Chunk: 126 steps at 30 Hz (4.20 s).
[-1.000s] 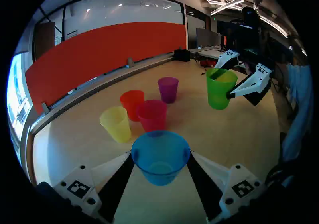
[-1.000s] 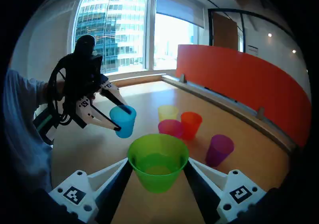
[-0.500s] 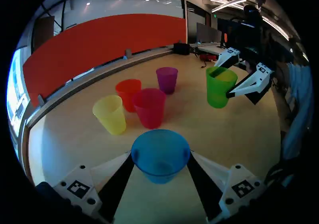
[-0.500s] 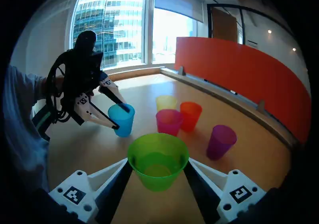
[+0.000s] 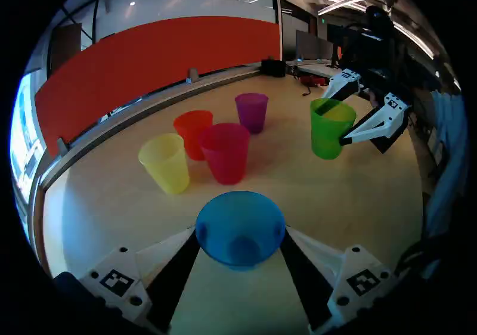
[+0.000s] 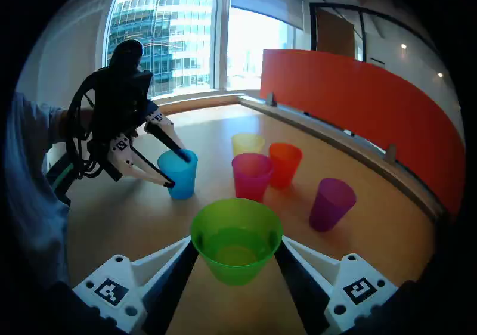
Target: Pour water
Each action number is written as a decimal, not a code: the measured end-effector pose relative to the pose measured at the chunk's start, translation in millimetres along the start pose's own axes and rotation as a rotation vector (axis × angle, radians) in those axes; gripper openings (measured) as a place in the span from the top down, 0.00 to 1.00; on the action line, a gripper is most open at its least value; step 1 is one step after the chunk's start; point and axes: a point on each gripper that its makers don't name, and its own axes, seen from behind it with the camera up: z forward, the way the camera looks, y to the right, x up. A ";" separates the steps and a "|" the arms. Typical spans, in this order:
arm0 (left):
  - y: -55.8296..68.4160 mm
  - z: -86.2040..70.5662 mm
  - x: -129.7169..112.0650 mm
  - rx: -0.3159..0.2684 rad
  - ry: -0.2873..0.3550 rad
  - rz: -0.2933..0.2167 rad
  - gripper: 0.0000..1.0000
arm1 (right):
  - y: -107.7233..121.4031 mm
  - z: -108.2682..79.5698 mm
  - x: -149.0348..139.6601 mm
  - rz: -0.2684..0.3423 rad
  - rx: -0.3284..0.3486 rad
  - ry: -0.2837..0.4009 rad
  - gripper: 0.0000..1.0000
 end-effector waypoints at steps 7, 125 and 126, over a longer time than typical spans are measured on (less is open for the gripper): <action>-1.6 -3.4 -7.2 0.010 -0.016 -0.004 0.07 | 0.1 3.7 -7.8 0.003 -0.006 -0.008 0.11; -80.9 -166.1 39.1 0.542 0.494 -0.235 0.08 | 123.0 -182.0 12.3 0.293 -0.842 0.470 0.00; -81.2 -167.3 40.7 0.546 0.502 -0.236 0.07 | 124.9 -186.2 14.4 0.297 -0.859 0.487 0.00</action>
